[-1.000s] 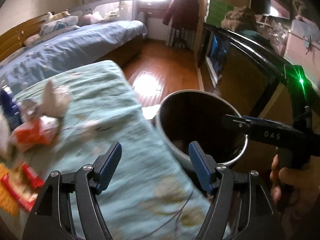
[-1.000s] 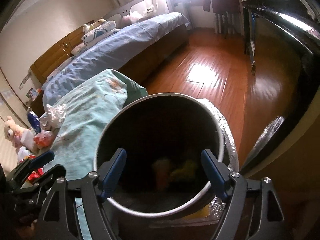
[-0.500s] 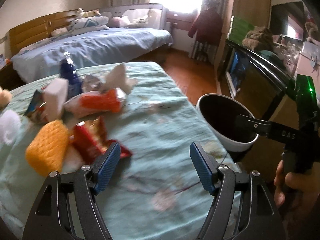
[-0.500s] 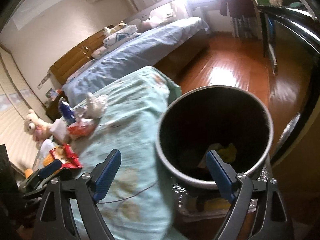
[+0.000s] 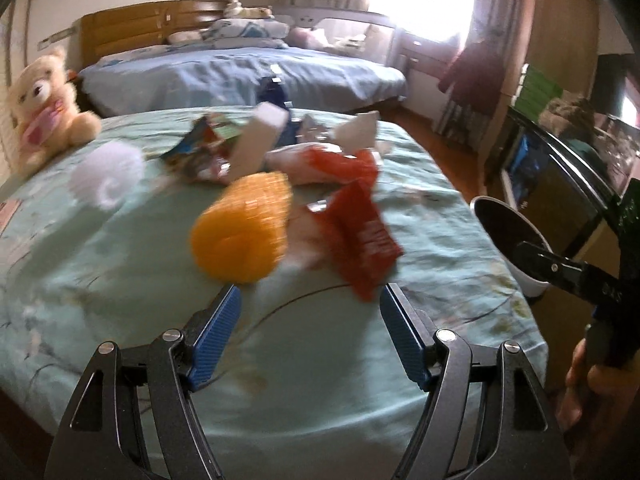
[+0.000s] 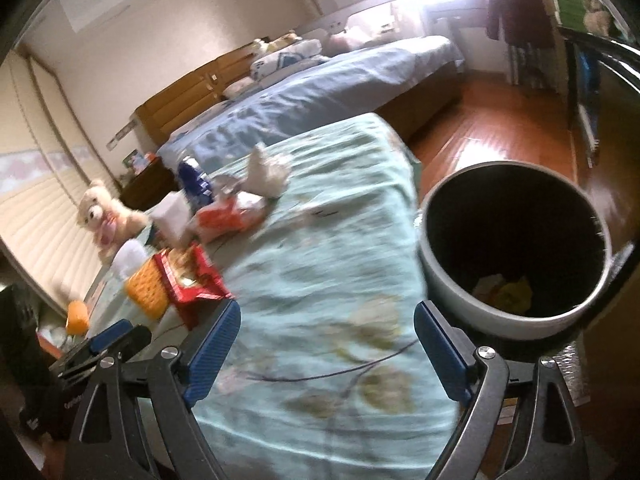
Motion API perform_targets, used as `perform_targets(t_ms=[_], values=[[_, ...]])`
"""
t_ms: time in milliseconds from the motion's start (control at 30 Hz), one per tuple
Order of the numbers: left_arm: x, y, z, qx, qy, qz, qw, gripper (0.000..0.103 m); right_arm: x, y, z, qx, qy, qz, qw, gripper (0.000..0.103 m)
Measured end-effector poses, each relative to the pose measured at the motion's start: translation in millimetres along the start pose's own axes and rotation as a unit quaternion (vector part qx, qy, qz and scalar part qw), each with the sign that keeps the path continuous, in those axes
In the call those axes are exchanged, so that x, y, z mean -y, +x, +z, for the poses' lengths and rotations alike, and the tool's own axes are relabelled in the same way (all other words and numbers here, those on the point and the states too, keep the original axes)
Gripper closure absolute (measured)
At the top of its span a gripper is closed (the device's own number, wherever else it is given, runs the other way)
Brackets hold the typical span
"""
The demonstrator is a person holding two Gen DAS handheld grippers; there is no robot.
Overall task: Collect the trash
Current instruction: 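Grasp the orange mesh foam sleeve with left tool while right tool grasps the red chip bag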
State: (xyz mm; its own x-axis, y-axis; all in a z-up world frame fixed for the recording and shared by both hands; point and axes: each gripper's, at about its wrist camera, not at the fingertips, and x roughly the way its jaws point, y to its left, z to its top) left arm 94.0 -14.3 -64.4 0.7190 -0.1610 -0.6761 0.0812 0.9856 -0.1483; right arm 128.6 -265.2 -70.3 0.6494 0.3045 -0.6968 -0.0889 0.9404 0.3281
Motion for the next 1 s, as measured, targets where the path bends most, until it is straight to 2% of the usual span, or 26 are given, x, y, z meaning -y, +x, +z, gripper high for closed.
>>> perform_targets(t_ms=[167, 400, 733, 933, 1000], values=[[-23.6, -4.3, -4.7, -0.001, -0.022, 0.016, 0.9996, 0.029, -24.8, 8.4, -6.8, -0.010, -0.026, 0.020, 0.999, 0.013], [-41.5, -3.4, 0.3, -0.001, -0.039, 0.019, 0.9991, 0.025, -48.3, 24.3, -10.5, -0.023, -0.052, 0.036, 0.998, 0.013], [-52.5, 9.8, 11.1, -0.011, -0.034, 0.013, 0.9993, 0.025, -69.6, 54.8, -3.7, -0.046, -0.075, 0.065, 0.994, 0.015], [-49.1, 22.7, 24.1, -0.014, -0.021, -0.001, 0.9997, 0.025, -78.5, 74.6, 5.3, -0.059, -0.085, 0.077, 0.992, 0.027], [-47.5, 29.1, 27.4, -0.016, -0.013, 0.000, 0.9998, 0.025, -81.0, 82.0, 8.2, -0.066, -0.090, 0.078, 0.991, 0.035]])
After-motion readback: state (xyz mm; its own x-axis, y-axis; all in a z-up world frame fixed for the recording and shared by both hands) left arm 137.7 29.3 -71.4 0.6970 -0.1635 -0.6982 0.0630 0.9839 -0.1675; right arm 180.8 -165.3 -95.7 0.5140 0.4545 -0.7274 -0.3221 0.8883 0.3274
